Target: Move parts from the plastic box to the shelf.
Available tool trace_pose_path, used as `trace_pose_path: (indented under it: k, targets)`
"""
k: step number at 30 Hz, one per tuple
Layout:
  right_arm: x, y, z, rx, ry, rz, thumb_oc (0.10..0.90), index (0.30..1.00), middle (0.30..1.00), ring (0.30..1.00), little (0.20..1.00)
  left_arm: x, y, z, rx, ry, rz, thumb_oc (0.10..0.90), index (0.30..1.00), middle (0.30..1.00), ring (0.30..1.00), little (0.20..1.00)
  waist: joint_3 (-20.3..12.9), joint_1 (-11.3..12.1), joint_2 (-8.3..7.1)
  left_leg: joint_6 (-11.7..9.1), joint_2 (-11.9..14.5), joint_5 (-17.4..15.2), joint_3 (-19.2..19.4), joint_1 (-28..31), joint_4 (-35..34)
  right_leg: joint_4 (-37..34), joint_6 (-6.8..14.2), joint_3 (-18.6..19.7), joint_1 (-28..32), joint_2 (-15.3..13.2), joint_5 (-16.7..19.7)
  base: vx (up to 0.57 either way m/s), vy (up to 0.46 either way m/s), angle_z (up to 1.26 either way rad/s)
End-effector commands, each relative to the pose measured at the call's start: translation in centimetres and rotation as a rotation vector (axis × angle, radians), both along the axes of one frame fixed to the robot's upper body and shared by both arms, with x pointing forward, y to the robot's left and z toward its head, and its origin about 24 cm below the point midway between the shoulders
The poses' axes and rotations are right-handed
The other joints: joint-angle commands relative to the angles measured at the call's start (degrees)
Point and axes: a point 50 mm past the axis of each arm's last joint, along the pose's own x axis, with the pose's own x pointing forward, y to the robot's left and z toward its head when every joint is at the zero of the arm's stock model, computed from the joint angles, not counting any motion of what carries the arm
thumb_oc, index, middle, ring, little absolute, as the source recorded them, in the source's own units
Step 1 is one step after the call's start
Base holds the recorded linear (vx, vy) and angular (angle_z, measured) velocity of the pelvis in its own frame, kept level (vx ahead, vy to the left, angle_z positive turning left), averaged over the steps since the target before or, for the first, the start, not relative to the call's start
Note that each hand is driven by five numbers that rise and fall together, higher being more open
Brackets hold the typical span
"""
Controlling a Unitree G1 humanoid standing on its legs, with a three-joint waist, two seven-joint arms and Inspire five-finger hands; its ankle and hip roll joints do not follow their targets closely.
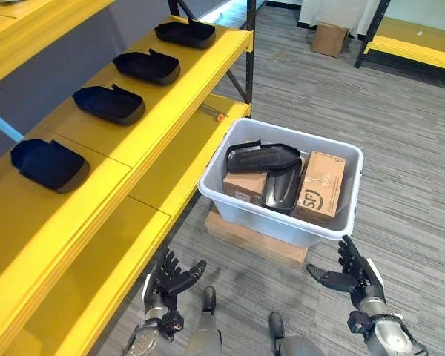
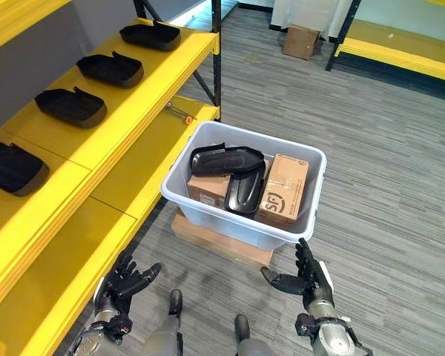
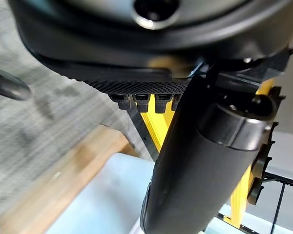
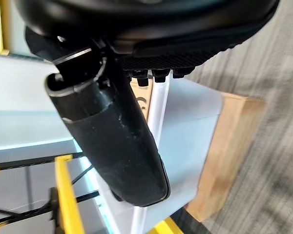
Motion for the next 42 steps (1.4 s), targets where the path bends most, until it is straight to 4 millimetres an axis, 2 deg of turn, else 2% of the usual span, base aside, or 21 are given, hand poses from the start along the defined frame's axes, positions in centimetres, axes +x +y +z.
trace_pose_path:
  k: [1, 7, 11, 17, 19, 21, 22, 24, 25, 26, 28, 29, 30, 32, 34, 38, 42]
  targets:
    - [2.2, 0.9, 4.2, -0.021, -0.234, 0.069, 0.900, 1.000, 1.000, 1.000, 1.000, 0.3, 2.2, 4.3, 0.104, -0.219, 0.034, 0.900, 1.000, 1.000, 1.000, 1.000, -5.8, 0.2, -0.81, -2.6, 4.8, 2.0, -2.2, -3.5, 0.2, 3.4, 2.7, -4.1, 2.5, -2.2, -7.2, 0.08, 0.097, -0.25]
    - [2.6, 1.5, 4.1, -0.007, -0.226, 0.100, 0.900, 1.000, 1.000, 1.000, 1.000, 0.4, 2.8, 4.7, 0.131, -0.212, 0.040, 0.900, 1.000, 1.000, 1.000, 1.000, -6.5, -0.1, -3.10, -0.7, 3.7, -1.9, 0.4, -6.3, 5.7, 2.8, 4.6, -3.8, 0.5, -5.1, -5.3, 0.08, 0.082, -0.08]
    - [2.7, 1.5, 4.1, -0.009, -0.226, 0.105, 0.900, 1.000, 1.000, 1.000, 1.000, 0.4, 2.9, 4.7, 0.135, -0.209, 0.034, 0.900, 1.000, 1.000, 1.000, 1.000, -6.8, -0.1, -3.81, 0.0, 3.2, -3.3, 0.7, -7.3, 7.6, 2.4, 5.1, -4.1, 0.1, -5.8, -4.8, 0.05, 0.054, -0.13]
    - [3.5, 1.9, 4.6, -0.022, -0.249, 0.116, 0.900, 1.000, 1.000, 1.000, 1.000, 1.1, 2.8, 5.0, 0.144, -0.220, 0.018, 0.900, 1.000, 1.000, 1.000, 1.000, -7.0, 0.1, -4.91, 2.1, 1.2, -7.5, 1.1, -8.3, 11.3, 5.5, 7.1, -4.5, -1.3, -8.3, -3.2, 0.06, 0.111, -0.04]
    - [3.6, 2.1, 4.6, -0.017, -0.253, 0.117, 0.900, 1.000, 1.000, 1.000, 1.000, 1.2, 2.9, 5.2, 0.154, -0.223, 0.013, 0.900, 1.000, 1.000, 1.000, 1.000, -7.0, 0.1, -4.97, 3.3, 0.1, -8.7, 1.3, -7.5, 11.3, 8.4, 7.9, -3.9, -2.7, -9.1, -1.0, 0.07, 0.178, -0.05]
    - [3.6, 2.4, 4.4, -0.004, -0.246, 0.128, 0.900, 1.000, 1.000, 1.000, 1.000, 1.4, 2.9, 5.3, 0.163, -0.229, 0.003, 0.900, 1.000, 1.000, 1.000, 1.000, -7.0, -0.1, -4.80, 4.5, -1.5, -9.1, 1.2, -6.0, 10.1, 12.4, 8.7, -3.0, -4.8, -9.7, 2.8, 0.06, 0.215, -0.05]
    - [3.7, 2.6, 4.4, 0.001, -0.245, 0.136, 0.900, 1.000, 1.000, 1.000, 1.000, 1.5, 3.0, 5.4, 0.173, -0.231, -0.001, 0.900, 1.000, 1.000, 1.000, 1.000, -6.8, -0.4, -4.54, 5.0, -2.0, -9.1, 1.1, -5.1, 9.1, 14.7, 8.4, -2.1, -6.7, -9.5, 5.4, 0.03, 0.244, 0.00]
    - [3.7, 2.9, 4.4, 0.003, -0.247, 0.151, 0.900, 1.000, 1.000, 1.000, 1.000, 1.7, 3.1, 5.7, 0.197, -0.238, -0.012, 0.900, 1.000, 1.000, 1.000, 1.000, -6.2, -1.0, -3.26, 6.1, -2.8, -8.8, 1.2, -3.3, 6.7, 20.9, 7.6, -2.3, -10.1, -8.4, 7.1, 0.03, 0.307, 0.06]
    - [3.6, 3.1, 4.2, 0.006, -0.240, 0.155, 0.900, 1.000, 1.000, 1.000, 1.000, 1.9, 3.2, 5.9, 0.223, -0.237, -0.022, 0.900, 1.000, 1.000, 1.000, 1.000, -5.8, -0.8, -2.54, 6.5, -3.2, -9.4, 2.2, -1.3, 5.0, 23.8, 6.9, -7.0, -11.9, -9.2, 6.8, 0.08, 0.322, -0.09]
    - [3.6, 3.2, 4.2, 0.000, -0.237, 0.158, 0.900, 1.000, 1.000, 1.000, 1.000, 2.0, 3.4, 6.0, 0.234, -0.239, -0.022, 0.900, 1.000, 1.000, 1.000, 1.000, -5.2, -0.6, -2.76, 6.5, -3.5, -9.8, 3.4, 0.8, 3.6, 22.7, 6.5, -11.8, -12.6, -10.4, 6.5, 0.12, 0.277, -0.29]
    - [3.9, 3.1, 4.2, -0.008, -0.236, 0.159, 0.900, 1.000, 1.000, 1.000, 1.000, 2.1, 3.3, 6.0, 0.220, -0.243, -0.019, 0.900, 1.000, 1.000, 1.000, 1.000, -4.8, -1.1, -2.82, 6.1, -3.4, -9.8, 4.9, 3.3, 1.2, 18.9, 5.8, -16.1, -15.0, -8.0, 4.0, 0.08, 0.108, -0.70]
    - [3.9, 3.1, 4.2, -0.008, -0.236, 0.159, 0.900, 1.000, 1.000, 1.000, 1.000, 2.1, 3.3, 6.0, 0.220, -0.244, -0.019, 0.900, 1.000, 1.000, 1.000, 1.000, -4.8, -1.1, -2.76, 6.0, -3.3, -9.6, 4.9, 3.2, 1.2, 18.7, 5.8, -16.1, -15.0, -7.9, 4.2, 0.08, 0.059, -0.71]
    - [3.9, 3.1, 4.1, -0.006, -0.235, 0.163, 0.900, 1.000, 1.000, 1.000, 1.000, 1.9, 3.3, 5.7, 0.205, -0.238, -0.001, 0.900, 1.000, 1.000, 1.000, 1.000, -4.1, -1.3, -2.88, 5.9, -3.4, -9.6, 6.1, 5.4, 0.4, 13.2, 6.0, -19.4, -16.5, -6.6, 4.8, 0.06, 0.019, -0.55]
    - [3.7, 3.2, 4.2, -0.016, -0.232, 0.185, 0.900, 1.000, 1.000, 1.000, 1.000, 1.4, 3.2, 5.1, 0.191, -0.217, 0.005, 0.900, 1.000, 1.000, 1.000, 1.000, -4.1, -1.5, -3.44, 5.2, -3.1, -9.8, 6.6, 7.0, 0.1, 8.6, 6.2, -18.6, -15.4, -6.2, 5.9, 0.09, -0.038, -0.33]
    - [3.4, 3.0, 3.9, -0.023, -0.217, 0.182, 0.900, 1.000, 1.000, 1.000, 1.000, 1.1, 2.8, 4.6, 0.174, -0.206, 0.000, 0.900, 1.000, 1.000, 1.000, 1.000, -5.2, -1.4, -4.07, 5.0, -3.4, -10.1, 7.3, 7.7, -0.5, 5.8, 5.8, -17.9, -12.7, -5.2, 5.2, 0.10, -0.071, -0.06]
    - [3.4, 2.6, 4.2, -0.028, -0.222, 0.175, 0.900, 1.000, 1.000, 1.000, 1.000, 0.6, 2.3, 4.2, 0.143, -0.191, -0.001, 0.900, 1.000, 1.000, 1.000, 1.000, -8.0, -1.5, -3.99, 4.3, -2.7, -10.6, 7.5, 8.5, -0.2, 3.0, 5.4, -17.2, -10.0, -4.4, 5.3, 0.10, -0.067, 0.09]
    - [3.2, 2.6, 4.1, -0.021, -0.217, 0.181, 0.900, 1.000, 1.000, 1.000, 1.000, 0.2, 2.2, 3.8, 0.139, -0.170, -0.009, 0.900, 1.000, 1.000, 1.000, 1.000, -9.3, -1.8, -3.54, 3.7, -1.7, -10.7, 7.6, 9.8, -0.5, 2.0, 4.9, -17.1, -8.1, -3.6, 4.3, 0.10, -0.101, -0.08]
